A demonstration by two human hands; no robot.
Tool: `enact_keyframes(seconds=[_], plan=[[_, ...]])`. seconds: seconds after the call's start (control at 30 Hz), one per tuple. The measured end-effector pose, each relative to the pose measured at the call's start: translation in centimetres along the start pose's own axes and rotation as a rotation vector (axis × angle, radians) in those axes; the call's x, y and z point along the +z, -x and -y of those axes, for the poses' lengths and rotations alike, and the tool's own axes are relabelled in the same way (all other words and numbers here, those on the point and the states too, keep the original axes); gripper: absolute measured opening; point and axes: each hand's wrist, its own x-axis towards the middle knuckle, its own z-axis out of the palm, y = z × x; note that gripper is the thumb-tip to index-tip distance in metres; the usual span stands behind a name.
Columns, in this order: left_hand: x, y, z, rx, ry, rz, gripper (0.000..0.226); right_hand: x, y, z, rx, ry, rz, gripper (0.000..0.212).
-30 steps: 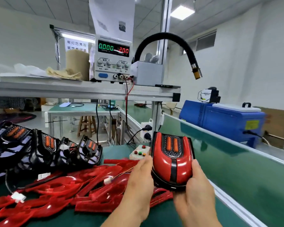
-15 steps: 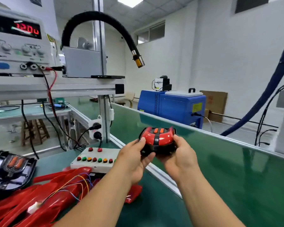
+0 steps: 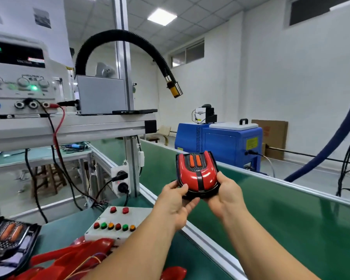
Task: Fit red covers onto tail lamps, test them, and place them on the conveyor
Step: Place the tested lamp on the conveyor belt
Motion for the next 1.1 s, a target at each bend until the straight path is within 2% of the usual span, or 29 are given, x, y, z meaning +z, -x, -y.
enact_keyframes(seconds=[0.17,0.3,0.4,0.5,0.6,0.8,1.03,1.1], plan=[[0.4,-0.9,0.2,0.283,-0.041,-0.136,0.028,0.5,-2.4,-1.6,0.146,-0.085,-0.01,0.041],[0.8,-1.8,-0.5,0.352,-0.063,-0.169,0.029,1.4,-3.8,-2.3,0.171,-0.116,0.02,0.043],[0.7,-3.3,-1.1,0.311,-0.062,-0.177,0.024,2.0,-4.5,-2.0,0.106,-0.094,0.017,0.038],[0.6,-4.6,-2.1,0.154,-0.024,-0.136,0.029,2.7,-4.6,-1.6,-0.12,-0.017,0.07,0.03],[0.6,-5.2,-2.9,0.062,-0.011,-0.055,0.034,3.3,-4.5,-1.0,-0.23,-0.002,0.084,0.038],[1.0,-4.8,-1.1,0.009,-0.097,-0.013,0.024,1.2,-2.6,-0.6,-0.282,0.033,-0.075,0.035],[2.5,-1.3,2.1,-0.076,-0.157,0.091,0.022,-3.0,2.1,1.2,-0.354,0.022,-0.126,0.034],[2.9,0.1,3.3,-0.079,-0.198,0.137,0.026,-4.3,4.1,2.0,-0.371,0.022,-0.149,0.026]])
